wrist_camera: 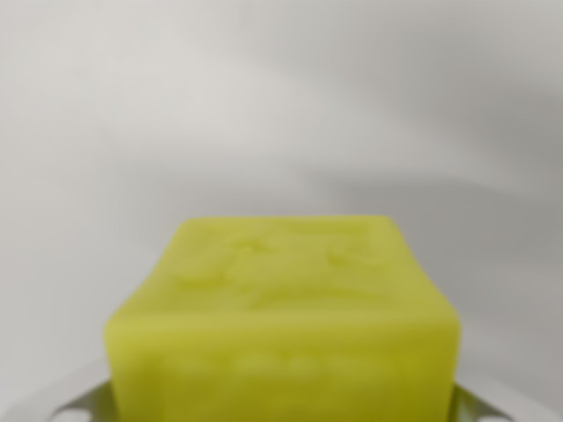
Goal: Pick yellow cube
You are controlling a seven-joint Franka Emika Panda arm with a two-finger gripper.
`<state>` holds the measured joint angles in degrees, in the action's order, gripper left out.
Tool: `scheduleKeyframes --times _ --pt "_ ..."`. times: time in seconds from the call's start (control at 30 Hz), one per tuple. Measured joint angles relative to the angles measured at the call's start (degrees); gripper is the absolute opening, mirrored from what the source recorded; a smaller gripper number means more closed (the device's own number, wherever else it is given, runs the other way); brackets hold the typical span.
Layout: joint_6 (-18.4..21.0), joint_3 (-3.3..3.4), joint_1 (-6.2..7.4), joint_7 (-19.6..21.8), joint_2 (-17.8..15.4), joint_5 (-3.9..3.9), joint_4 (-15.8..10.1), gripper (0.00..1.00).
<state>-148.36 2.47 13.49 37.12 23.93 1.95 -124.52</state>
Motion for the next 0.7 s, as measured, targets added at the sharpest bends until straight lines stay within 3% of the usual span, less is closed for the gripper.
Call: scheduleKeyframes --times 0.7 --pt "4.2 0.0 -0.07 0.3 -4.3 -0.48 -0.2 0.0"
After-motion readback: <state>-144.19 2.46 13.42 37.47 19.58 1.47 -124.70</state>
